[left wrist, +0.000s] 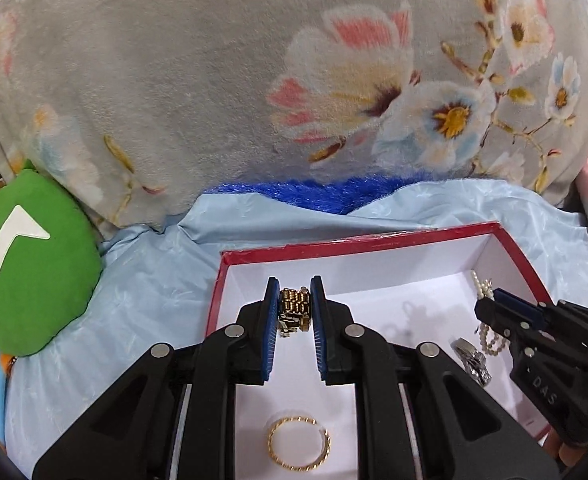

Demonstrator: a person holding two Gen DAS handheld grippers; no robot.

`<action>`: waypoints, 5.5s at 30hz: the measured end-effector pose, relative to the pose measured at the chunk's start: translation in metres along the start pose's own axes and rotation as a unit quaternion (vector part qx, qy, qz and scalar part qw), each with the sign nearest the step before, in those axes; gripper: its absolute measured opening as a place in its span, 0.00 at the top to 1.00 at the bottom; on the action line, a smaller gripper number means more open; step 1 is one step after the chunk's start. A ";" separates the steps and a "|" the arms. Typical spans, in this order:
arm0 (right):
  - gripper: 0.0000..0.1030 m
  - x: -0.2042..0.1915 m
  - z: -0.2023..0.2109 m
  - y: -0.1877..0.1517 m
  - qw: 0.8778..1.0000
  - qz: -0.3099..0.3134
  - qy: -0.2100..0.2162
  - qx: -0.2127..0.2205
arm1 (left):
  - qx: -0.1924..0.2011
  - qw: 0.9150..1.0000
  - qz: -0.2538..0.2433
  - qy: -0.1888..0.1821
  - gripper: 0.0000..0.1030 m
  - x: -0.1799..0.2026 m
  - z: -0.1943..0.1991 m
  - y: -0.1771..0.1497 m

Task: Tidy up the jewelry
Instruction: 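Open right tool to drop pearls while left tool releases the gold watch, then withdraw both open tools back over the remaining jewelry, then grasp the black bead bracelet with left tool while right tool approaches the dangling earring, then close right tool on the gold dangling earring and lift it, then carry both items over the red box and open both tools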

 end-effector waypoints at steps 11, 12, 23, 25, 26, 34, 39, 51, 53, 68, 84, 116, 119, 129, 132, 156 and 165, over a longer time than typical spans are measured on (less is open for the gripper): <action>0.51 0.002 0.012 0.006 0.999 -0.006 0.002 0.036 | 0.033 0.999 0.014 0.034 0.30 0.005 -0.012 0.007; 0.51 0.002 0.013 0.005 0.999 -0.006 0.002 0.038 | 0.034 0.999 0.013 0.031 0.30 0.005 -0.009 0.007; 0.51 -0.021 0.067 -0.023 0.997 0.030 0.004 0.069 | 0.035 0.998 0.022 0.042 0.30 -0.014 0.032 -0.019; 0.50 -0.029 0.086 -0.038 0.997 0.029 0.017 0.071 | 0.027 0.999 0.029 0.037 0.30 -0.020 0.045 -0.031; 0.50 -0.032 0.095 -0.046 0.997 0.031 0.021 0.072 | 0.020 0.999 0.034 0.034 0.30 -0.023 0.053 -0.040; 0.49 -0.057 0.173 -0.132 0.996 0.032 0.060 0.058 | -0.012 0.999 0.044 -0.005 0.30 -0.036 0.127 -0.119; 0.49 -0.064 0.208 -0.197 0.997 0.024 0.060 0.041 | -0.039 0.999 0.032 -0.014 0.25 -0.029 0.165 -0.176; 0.49 -0.049 0.240 -0.321 1.000 -0.006 0.008 -0.019 | -0.132 0.989 0.063 -0.014 0.24 -0.017 0.191 -0.299; 0.49 -0.048 0.240 -0.328 1.000 -0.007 0.005 -0.024 | -0.140 0.988 0.066 -0.021 0.24 -0.015 0.192 -0.309; 0.49 -0.037 0.232 -0.336 0.999 -0.039 0.005 -0.027 | -0.142 0.989 0.033 -0.020 0.26 0.017 0.151 -0.287; 0.49 -0.034 0.228 -0.329 0.999 -0.043 0.005 -0.026 | -0.128 0.988 0.029 -0.078 0.93 0.035 0.152 -0.279; 0.87 -0.034 0.166 -0.291 0.996 0.020 -0.053 -0.075 | -0.056 0.991 0.107 -0.059 0.93 -0.068 0.236 -0.267; 0.87 -0.033 0.173 -0.289 0.997 0.010 -0.050 -0.063 | -0.056 0.991 0.106 -0.062 0.93 -0.067 0.238 -0.268; 0.87 -0.047 0.221 -0.233 0.999 0.019 -0.025 0.013 | -0.023 0.994 0.092 -0.054 0.93 -0.071 0.249 -0.234; 0.87 -0.047 0.229 -0.197 0.999 0.027 -0.018 0.041 | -0.010 0.995 0.080 -0.058 0.93 -0.069 0.249 -0.211; 0.87 -0.008 0.070 0.023 0.998 0.009 -0.008 0.062 | 0.056 0.997 0.035 -0.032 0.93 -0.029 0.093 0.005; 0.87 0.016 0.006 0.028 0.999 -0.007 -0.029 0.023 | 0.026 0.999 0.021 -0.016 0.93 -0.014 0.020 0.014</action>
Point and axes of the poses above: each gripper's, at about its wrist camera, not at the fingertips, and z roughly against the way its jaws point, x to its right, y to its top, the point moved 5 cm from there along -z, roughly the way its jaws point, and after that the axes turned 5 degrees about y, right-handed, at the moved point
